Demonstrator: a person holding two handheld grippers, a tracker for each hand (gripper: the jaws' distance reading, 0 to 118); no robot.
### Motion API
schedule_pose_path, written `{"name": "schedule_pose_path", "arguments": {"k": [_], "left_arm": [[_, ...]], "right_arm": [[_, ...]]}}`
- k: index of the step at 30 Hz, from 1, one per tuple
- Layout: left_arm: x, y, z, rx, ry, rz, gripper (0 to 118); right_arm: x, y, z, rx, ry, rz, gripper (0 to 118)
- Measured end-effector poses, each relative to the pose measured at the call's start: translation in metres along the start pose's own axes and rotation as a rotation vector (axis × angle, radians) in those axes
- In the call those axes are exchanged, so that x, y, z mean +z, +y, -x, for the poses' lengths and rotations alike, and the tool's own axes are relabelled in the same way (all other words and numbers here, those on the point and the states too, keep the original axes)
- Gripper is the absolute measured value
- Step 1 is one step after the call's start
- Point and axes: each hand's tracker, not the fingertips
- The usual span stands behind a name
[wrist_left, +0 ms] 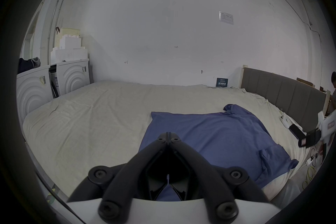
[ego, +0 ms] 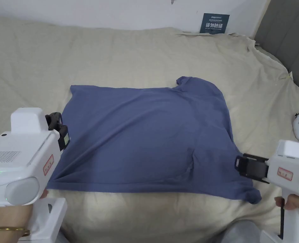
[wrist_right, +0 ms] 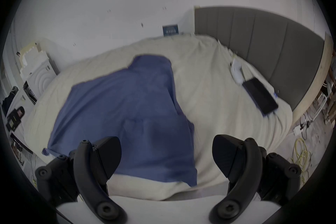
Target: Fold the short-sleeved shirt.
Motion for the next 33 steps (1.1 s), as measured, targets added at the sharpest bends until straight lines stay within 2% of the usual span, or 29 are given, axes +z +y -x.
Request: {"name": "schedule_pose_path", "arguments": {"k": [8, 11, 14, 15, 16, 18, 23, 24, 25, 26, 27, 29, 30, 33], "left_arm": [[0.000, -0.003, -0.003, -0.005, -0.008, 0.015, 0], [0.000, -0.005, -0.002, -0.003, -0.007, 0.022, 0], [0.000, -0.006, -0.001, -0.001, -0.003, 0.030, 0], [0.000, -0.007, -0.001, 0.002, -0.003, 0.032, 0], [0.000, -0.008, 0.000, 0.003, -0.003, 0.034, 0], [0.000, -0.009, 0.000, 0.003, 0.000, 0.039, 0], [-0.003, -0.012, 0.004, 0.028, 0.000, 0.064, 0], [-0.004, -0.011, 0.006, 0.036, 0.002, 0.074, 7], [-0.006, -0.011, 0.008, 0.043, 0.014, 0.088, 19], [-0.008, -0.010, 0.012, 0.052, 0.014, 0.109, 37], [-0.011, -0.010, 0.017, 0.064, 0.011, 0.145, 68], [-0.015, -0.008, 0.026, 0.093, 0.005, 0.204, 97], [-0.018, -0.008, 0.031, 0.109, 0.013, 0.233, 107], [-0.026, -0.009, 0.051, 0.136, 0.041, 0.325, 115]], "right_arm": [[-0.029, -0.035, -0.008, 0.012, -0.001, 0.138, 100], [-0.034, -0.039, -0.010, 0.001, 0.002, 0.146, 75], [-0.039, -0.040, -0.013, 0.001, -0.003, 0.157, 35], [-0.040, -0.041, -0.013, 0.007, -0.007, 0.163, 17], [-0.041, -0.041, -0.013, 0.012, -0.011, 0.165, 8], [-0.054, -0.041, -0.031, -0.003, 0.001, 0.173, 5], [-0.058, -0.037, -0.037, -0.007, 0.008, 0.181, 4], [-0.057, -0.036, -0.039, -0.007, 0.012, 0.175, 4], [-0.056, -0.034, -0.040, -0.005, 0.014, 0.170, 4], [-0.058, -0.033, -0.043, -0.002, 0.015, 0.164, 4], [-0.057, -0.031, -0.045, 0.000, 0.016, 0.157, 4], [-0.055, -0.027, -0.048, 0.004, 0.021, 0.145, 4], [-0.055, -0.026, -0.048, 0.007, 0.021, 0.138, 4], [-0.055, -0.021, -0.052, 0.009, 0.025, 0.126, 4]]}}
